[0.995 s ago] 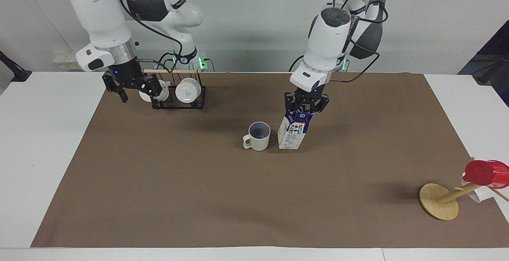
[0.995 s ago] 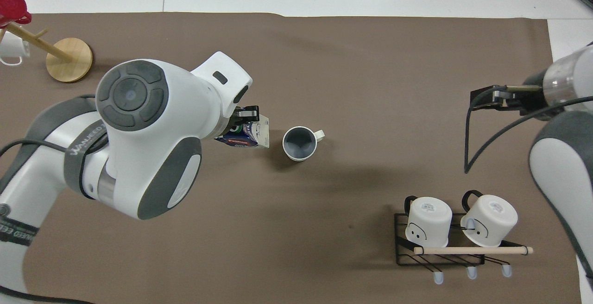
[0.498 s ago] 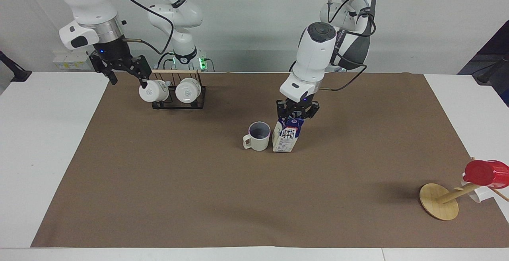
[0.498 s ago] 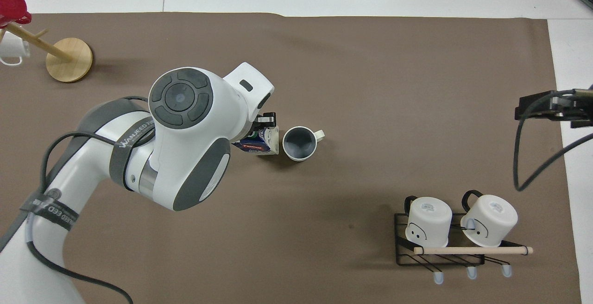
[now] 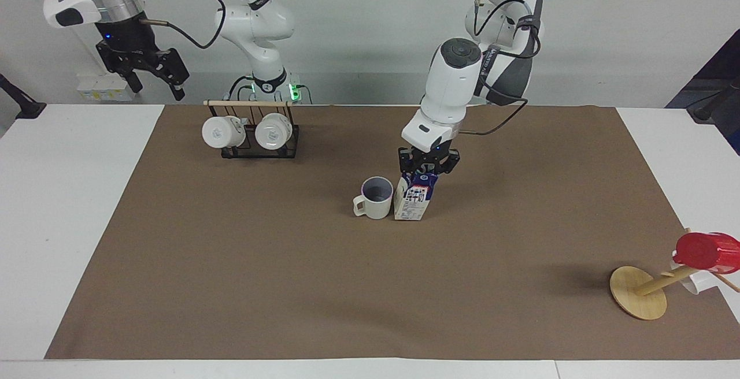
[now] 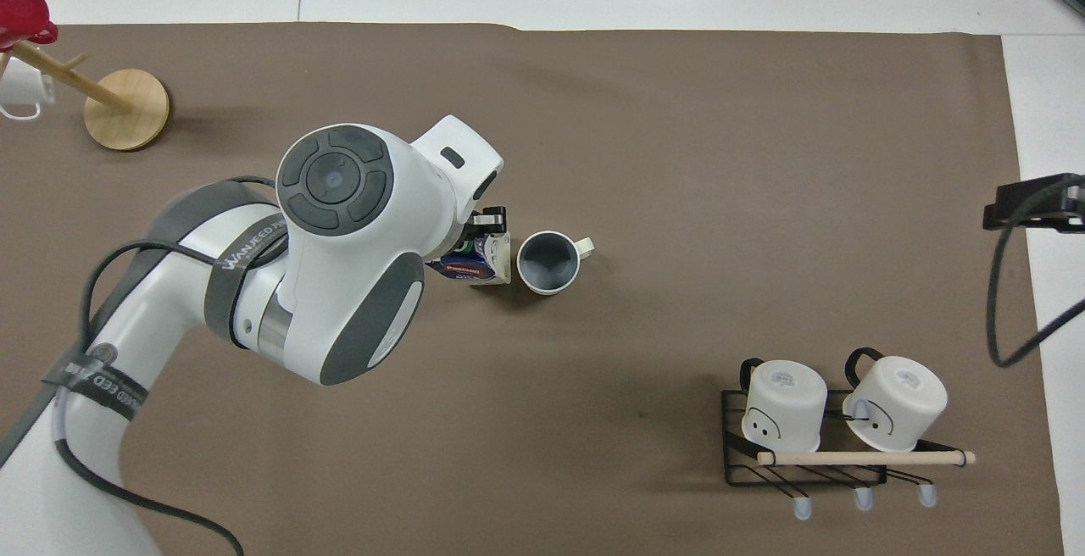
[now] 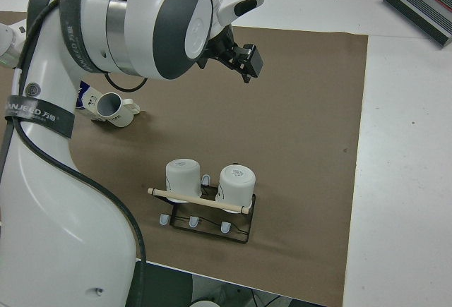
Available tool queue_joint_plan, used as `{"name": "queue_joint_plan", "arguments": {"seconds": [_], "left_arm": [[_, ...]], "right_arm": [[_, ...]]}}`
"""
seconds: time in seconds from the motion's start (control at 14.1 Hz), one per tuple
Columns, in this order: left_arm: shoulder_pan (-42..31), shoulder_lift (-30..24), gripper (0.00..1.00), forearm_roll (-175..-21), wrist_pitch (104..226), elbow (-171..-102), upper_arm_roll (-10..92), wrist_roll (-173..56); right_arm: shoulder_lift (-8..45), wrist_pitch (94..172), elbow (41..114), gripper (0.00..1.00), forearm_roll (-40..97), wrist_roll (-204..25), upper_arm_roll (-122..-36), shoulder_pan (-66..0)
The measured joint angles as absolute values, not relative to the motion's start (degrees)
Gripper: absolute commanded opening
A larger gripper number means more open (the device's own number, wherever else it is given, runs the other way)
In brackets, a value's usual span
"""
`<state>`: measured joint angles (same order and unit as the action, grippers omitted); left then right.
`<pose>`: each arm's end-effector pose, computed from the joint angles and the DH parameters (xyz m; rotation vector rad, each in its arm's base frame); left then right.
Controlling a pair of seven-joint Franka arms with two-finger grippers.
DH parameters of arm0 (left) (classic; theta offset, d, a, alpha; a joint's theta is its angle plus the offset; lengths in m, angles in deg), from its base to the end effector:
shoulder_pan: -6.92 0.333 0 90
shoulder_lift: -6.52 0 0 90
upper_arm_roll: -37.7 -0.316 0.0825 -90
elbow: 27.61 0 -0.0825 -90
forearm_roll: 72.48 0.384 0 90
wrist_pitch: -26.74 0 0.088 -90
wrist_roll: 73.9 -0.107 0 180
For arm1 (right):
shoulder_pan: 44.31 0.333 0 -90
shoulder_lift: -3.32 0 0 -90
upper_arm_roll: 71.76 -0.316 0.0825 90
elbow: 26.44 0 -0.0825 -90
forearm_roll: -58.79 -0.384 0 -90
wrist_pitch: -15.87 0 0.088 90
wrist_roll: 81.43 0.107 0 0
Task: Place cup and milk on table
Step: 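Lower the milk carton beside the mug and open the left gripper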
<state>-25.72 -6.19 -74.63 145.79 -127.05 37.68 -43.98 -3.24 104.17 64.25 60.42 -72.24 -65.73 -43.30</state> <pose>0.5355 -0.3450 0.4591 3.0471 -0.0471 0.1303 0.5126 -0.0519 0.6770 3.1015 -0.3891 0.1137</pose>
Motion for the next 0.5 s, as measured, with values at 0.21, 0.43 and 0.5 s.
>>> {"name": "queue_joint_plan", "arguments": {"seconds": [0.21,0.43,0.5], "left_arm": [[-25.7,-6.3,1.00,-74.6,145.8,-127.0,37.2,-44.0],[-25.7,-5.8,1.00,-74.6,145.8,-126.3,36.4,-44.0],[-25.5,-5.1,1.00,-74.6,145.8,-125.9,36.0,-44.0]], "right_arm": [[-3.9,104.0,66.4,1.00,60.4,-72.2,-66.3,-42.9],[-3.9,103.8,67.6,1.00,60.3,-72.2,-67.1,-41.7],[-4.1,103.7,68.0,1.00,60.3,-72.2,-67.2,-41.0]]}}
